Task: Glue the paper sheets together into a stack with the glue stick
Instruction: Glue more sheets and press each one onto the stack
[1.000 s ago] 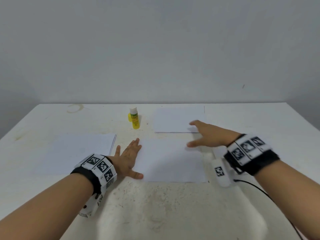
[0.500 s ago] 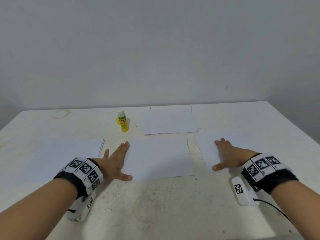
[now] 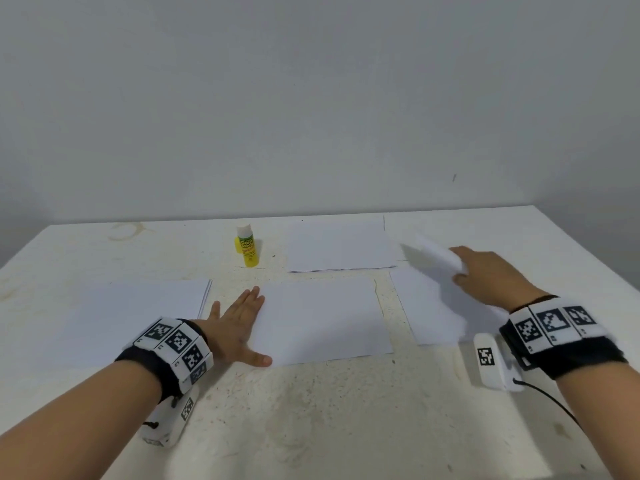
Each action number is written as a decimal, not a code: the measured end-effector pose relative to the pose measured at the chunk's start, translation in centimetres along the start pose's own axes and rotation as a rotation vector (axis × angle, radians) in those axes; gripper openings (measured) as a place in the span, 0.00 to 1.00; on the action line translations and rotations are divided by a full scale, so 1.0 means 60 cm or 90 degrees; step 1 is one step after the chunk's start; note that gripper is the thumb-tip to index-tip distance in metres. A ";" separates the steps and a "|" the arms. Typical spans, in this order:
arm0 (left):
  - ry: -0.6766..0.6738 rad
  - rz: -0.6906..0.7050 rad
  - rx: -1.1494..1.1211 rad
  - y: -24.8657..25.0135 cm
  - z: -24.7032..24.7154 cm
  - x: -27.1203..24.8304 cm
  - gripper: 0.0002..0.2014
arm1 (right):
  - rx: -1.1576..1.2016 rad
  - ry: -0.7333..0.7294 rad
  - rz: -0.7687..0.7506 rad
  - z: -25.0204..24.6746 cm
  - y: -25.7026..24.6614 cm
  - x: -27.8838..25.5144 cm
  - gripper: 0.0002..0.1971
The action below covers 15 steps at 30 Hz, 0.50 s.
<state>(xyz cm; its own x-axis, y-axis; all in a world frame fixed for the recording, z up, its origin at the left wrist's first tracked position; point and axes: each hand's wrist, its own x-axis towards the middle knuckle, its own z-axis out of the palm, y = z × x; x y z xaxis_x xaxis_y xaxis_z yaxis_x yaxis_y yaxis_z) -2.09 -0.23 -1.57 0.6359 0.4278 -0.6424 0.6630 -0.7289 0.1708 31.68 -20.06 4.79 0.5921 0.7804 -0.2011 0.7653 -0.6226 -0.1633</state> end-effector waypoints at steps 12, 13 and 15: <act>-0.009 -0.031 0.015 0.007 0.000 0.005 0.86 | 0.132 -0.226 -0.187 0.095 -0.290 -0.057 0.34; -0.012 -0.035 0.019 0.006 0.000 0.006 0.86 | 0.141 -0.227 -0.176 0.113 -0.307 -0.052 0.33; -0.016 -0.043 0.018 0.008 -0.001 0.005 0.85 | 0.161 -0.225 -0.153 0.138 -0.332 -0.044 0.32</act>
<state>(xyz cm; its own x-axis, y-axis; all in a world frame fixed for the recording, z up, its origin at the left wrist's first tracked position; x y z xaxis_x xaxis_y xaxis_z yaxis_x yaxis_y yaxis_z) -1.56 -0.43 -1.63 0.5791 0.4634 -0.6707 0.6925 -0.7138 0.1048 12.81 -10.20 0.56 0.2513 0.8639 -0.4365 0.7587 -0.4559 -0.4654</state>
